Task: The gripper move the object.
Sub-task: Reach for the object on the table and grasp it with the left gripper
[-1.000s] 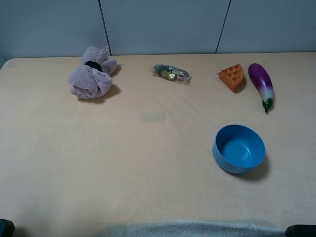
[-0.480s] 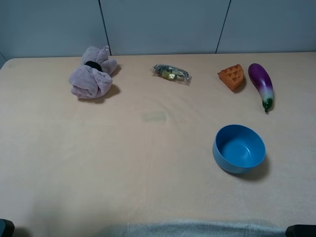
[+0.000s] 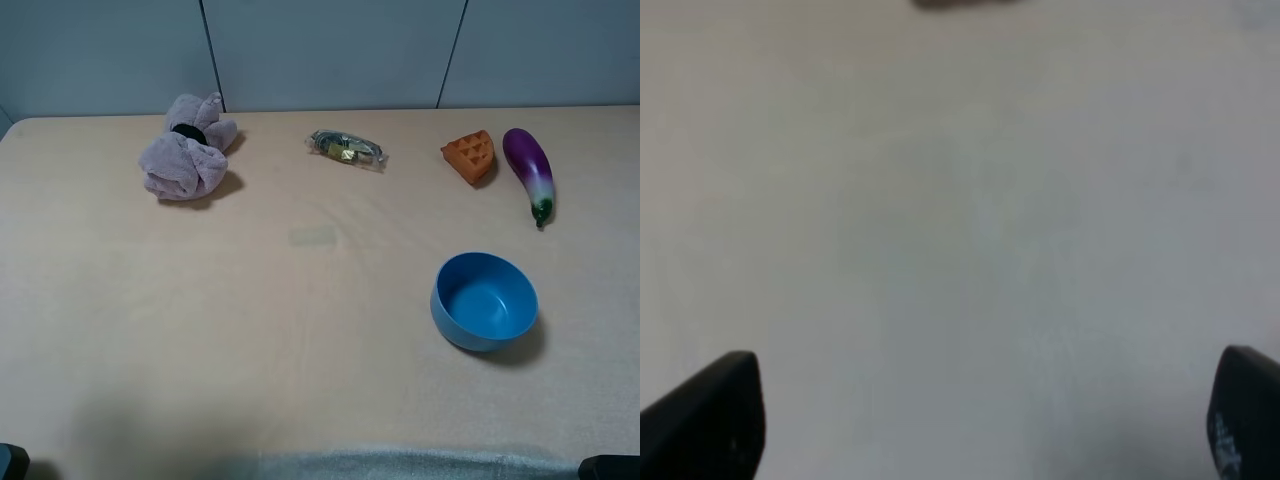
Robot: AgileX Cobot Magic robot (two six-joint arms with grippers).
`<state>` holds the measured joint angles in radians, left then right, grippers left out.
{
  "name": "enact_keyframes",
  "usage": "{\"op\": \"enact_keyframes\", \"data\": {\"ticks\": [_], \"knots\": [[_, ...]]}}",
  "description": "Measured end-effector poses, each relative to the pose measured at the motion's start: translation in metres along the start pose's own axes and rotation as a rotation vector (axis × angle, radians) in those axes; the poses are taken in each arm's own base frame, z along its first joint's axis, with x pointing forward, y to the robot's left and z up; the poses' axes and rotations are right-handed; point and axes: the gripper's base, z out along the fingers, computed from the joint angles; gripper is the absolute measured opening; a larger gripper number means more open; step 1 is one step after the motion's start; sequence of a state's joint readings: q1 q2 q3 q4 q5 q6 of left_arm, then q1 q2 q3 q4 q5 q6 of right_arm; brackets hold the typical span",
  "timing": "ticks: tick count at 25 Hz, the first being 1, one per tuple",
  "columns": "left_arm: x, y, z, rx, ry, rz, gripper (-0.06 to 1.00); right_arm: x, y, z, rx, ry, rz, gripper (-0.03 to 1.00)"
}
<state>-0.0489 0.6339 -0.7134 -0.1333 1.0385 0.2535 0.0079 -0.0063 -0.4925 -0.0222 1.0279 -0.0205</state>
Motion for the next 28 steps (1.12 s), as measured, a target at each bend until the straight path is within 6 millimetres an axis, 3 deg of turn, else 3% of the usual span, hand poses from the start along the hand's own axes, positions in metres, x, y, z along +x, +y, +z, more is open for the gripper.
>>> {"op": "enact_keyframes", "data": {"ticks": [7, 16, 28], "knots": [[-0.032, -0.007, 0.027, 0.077, 0.071, 0.083, 0.87, 0.000, 0.000, 0.000, 0.000, 0.000, 0.000, 0.69], [-0.061, -0.030, 0.067, 0.159, 0.111, 0.180, 0.87, 0.000, 0.000, 0.000, 0.000, 0.000, 0.000, 0.69], [-0.108, -0.093, 0.120, 0.214, 0.185, 0.339, 0.86, 0.000, 0.000, 0.000, 0.000, 0.000, 0.000, 0.69]]}}
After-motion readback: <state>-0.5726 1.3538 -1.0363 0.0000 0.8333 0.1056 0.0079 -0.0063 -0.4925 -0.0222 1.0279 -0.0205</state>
